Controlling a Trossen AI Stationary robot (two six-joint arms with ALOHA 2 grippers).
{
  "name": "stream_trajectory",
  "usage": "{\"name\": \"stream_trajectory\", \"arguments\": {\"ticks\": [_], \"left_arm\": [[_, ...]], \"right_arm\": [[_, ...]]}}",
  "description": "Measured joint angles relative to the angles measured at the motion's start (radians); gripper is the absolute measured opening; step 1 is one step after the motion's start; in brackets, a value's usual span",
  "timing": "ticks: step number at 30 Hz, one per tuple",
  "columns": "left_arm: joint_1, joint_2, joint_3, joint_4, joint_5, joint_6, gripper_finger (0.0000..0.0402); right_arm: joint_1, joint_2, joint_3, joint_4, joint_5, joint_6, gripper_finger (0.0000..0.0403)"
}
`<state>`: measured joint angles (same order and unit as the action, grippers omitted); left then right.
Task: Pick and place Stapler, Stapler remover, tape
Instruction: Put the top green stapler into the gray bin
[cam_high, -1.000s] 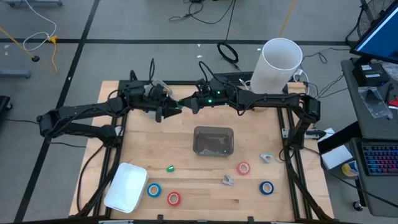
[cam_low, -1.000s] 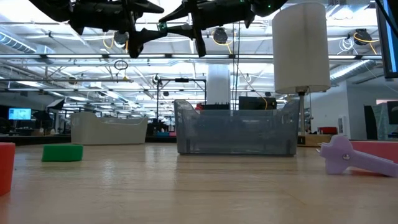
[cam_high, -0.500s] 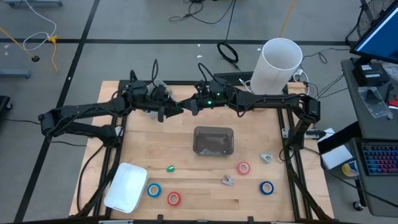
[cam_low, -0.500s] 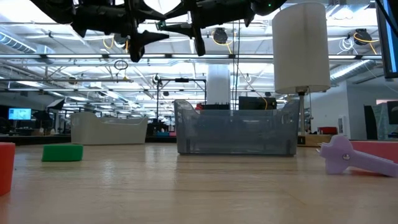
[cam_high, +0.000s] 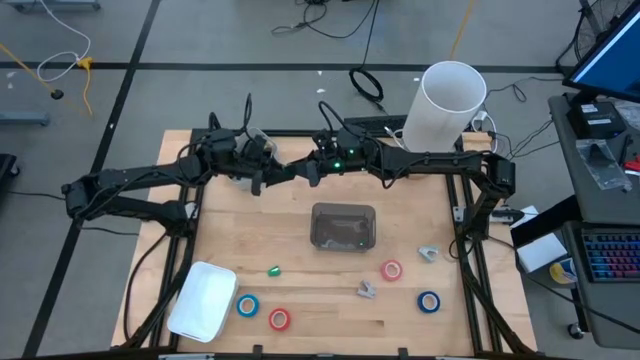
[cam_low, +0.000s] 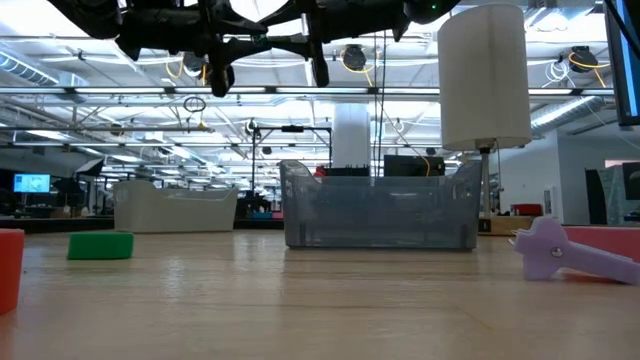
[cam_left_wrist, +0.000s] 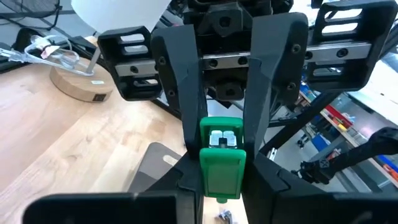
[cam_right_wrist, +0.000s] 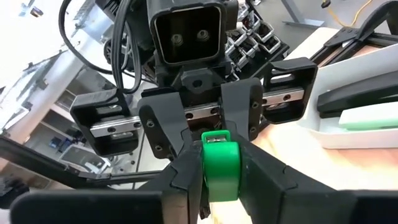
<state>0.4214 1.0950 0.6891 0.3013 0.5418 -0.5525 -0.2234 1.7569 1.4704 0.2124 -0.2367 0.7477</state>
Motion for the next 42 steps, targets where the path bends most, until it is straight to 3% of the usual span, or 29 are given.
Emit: {"name": "stream_trajectory", "arguments": {"ticks": [15,21,28,33,42], "left_arm": [[0.018,-0.002,0.0,-0.374,0.018,0.083,0.0071],[0.126,-0.004,0.0,-0.533,-0.162,0.123,0.0071],[0.303,0.004,0.001,-0.712,-0.561,0.197,0.0071],[0.355,0.074,0.001,-0.702,-0.582,0.357,0.0071],[0.367,0.278,0.036,-0.588,-0.561,0.428,0.0071]], "right_arm": [[-0.01,0.002,0.0,-0.007,0.0,-0.053,0.014],[-0.02,0.002,0.0,-0.007,0.0,-0.061,0.015],[-0.02,0.002,0.0,-0.007,0.0,-0.061,0.0147],[-0.023,0.002,0.0,-0.007,0.0,-0.061,0.0151],[-0.024,0.002,0.0,-0.007,0.0,-0.061,0.0153]]}}
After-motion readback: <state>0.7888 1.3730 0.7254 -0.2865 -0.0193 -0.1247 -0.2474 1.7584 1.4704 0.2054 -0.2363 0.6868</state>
